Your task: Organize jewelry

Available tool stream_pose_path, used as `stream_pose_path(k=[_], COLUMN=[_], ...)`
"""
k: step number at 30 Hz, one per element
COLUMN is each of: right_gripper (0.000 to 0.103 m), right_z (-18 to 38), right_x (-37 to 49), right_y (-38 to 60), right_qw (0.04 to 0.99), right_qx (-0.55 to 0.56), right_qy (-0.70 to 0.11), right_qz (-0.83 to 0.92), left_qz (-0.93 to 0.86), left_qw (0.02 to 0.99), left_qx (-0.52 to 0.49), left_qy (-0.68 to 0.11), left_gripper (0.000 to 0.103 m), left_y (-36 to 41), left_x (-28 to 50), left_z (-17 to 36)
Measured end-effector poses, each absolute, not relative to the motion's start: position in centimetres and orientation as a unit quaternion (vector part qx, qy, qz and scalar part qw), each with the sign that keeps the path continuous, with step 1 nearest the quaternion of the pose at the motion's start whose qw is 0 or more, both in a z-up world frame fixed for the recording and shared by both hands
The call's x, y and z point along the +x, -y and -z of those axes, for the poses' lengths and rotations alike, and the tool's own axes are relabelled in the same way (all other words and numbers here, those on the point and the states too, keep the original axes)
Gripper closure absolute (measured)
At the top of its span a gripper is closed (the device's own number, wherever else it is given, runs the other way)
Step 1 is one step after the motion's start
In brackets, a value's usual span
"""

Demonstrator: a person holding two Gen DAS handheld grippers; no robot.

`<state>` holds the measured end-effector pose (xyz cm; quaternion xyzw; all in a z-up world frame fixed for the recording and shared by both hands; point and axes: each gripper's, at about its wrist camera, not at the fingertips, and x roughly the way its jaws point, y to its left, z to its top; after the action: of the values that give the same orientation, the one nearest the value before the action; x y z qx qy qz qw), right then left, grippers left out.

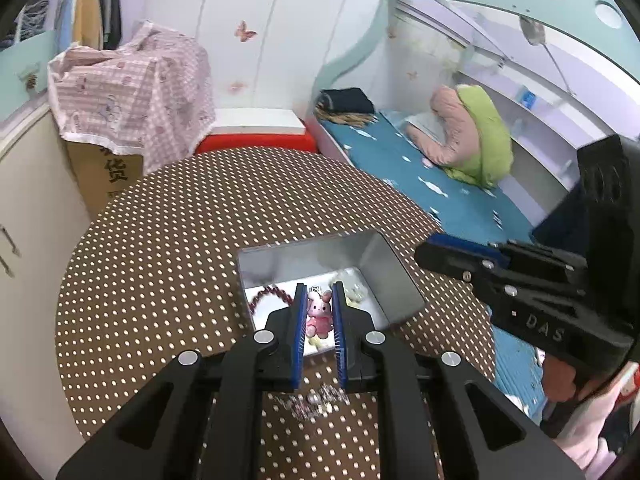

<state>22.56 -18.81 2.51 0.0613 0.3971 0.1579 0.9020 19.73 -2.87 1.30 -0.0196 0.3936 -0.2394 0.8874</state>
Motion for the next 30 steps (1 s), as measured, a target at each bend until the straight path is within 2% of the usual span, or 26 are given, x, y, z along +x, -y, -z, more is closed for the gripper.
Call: stream_pose_path(k=[5,6,7,8,9,30], right_gripper=[0.086,0.082,0.067,0.053,0.032,0.031], right_z=[-1.7,-1.6,-1.5,-1.4,-1.4,-0.7], right_x=[23.5,23.6,23.6,23.7,23.7,21.4], right_y=[18.5,18.4,18.5,18.6,18.8,20.1], right_qw=[0.894,0.894,0.894,0.893,0.894,0.896], right_qx=[0.079,0.076,0.076,0.08,0.086,0.079], right_qy=[-0.403,-0.403,-0.404,-0.405,-0.405,-0.418], right_qz=[-0.18,-0.18,-0.18,-0.177,-0.169,-0.124], left_qz=[0.236,0.23,0.223,0.215,0.209,0.206], left_qw=[0.887,0.889,0.889,0.891,0.892,0.886], left_qx=[-0.018,-0.017,-0.013,-0.012,-0.013,-0.009], left_qy=[-0.396,-0.397,-0.399,-0.4,-0.4,-0.416], left_gripper=[0.091,0.086,0.078,0.056,0.046,0.044], left_y=[3.3,3.2,3.2,3.0,2.8,2.0], left_x=[20.6,20.7,20.8,20.9,21.0,19.0], left_z=[-1.1,-1.0,-0.9,-0.9,-0.8,-0.4])
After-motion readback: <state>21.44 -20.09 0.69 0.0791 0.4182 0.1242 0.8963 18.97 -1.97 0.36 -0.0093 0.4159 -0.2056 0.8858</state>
